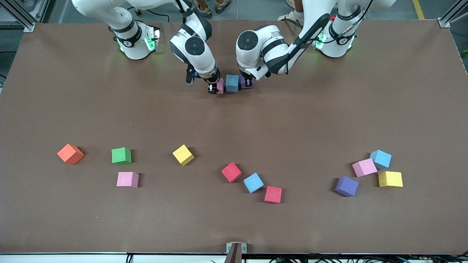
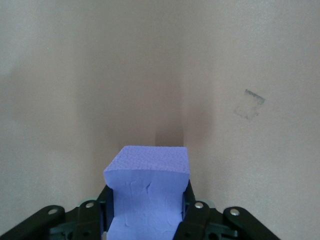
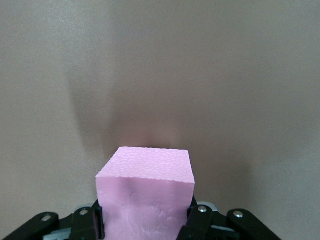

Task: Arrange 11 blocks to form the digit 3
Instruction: 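Place the purple cube beside the blue cube while the right gripper places pink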

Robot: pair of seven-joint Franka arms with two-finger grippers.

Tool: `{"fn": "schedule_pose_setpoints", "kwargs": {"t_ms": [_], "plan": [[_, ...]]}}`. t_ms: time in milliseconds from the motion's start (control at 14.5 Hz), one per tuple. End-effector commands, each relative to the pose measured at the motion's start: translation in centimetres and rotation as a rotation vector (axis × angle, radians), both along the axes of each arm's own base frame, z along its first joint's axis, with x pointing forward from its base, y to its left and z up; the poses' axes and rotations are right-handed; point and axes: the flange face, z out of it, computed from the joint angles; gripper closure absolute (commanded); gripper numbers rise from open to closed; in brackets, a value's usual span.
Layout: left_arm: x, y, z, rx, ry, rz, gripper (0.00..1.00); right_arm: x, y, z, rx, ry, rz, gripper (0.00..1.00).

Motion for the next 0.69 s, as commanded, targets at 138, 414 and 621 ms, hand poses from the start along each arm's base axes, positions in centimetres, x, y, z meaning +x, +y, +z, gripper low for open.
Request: {"fn": "schedule_pose_setpoints", "kwargs": {"t_ms": [138,414,621], "plan": [[-0.6,-0.1,0.2,-0.008,-0.034,0.061,0.99,-0.9,0.3,-1.1,-0.012,-0.008,0.005,0.99],[0.0,0.6,-1.3,0.011,-0.035,0.040,0.99,-0.4,0.2,-1.1,-0.004,-0.020,-0.009,0.99],[0.4,0.5,-1.4,-0.009,-0.054,0.034,0.99,-0.3,0.2,-1.4,0.004,-0.025,-0.018,0.99]]}}
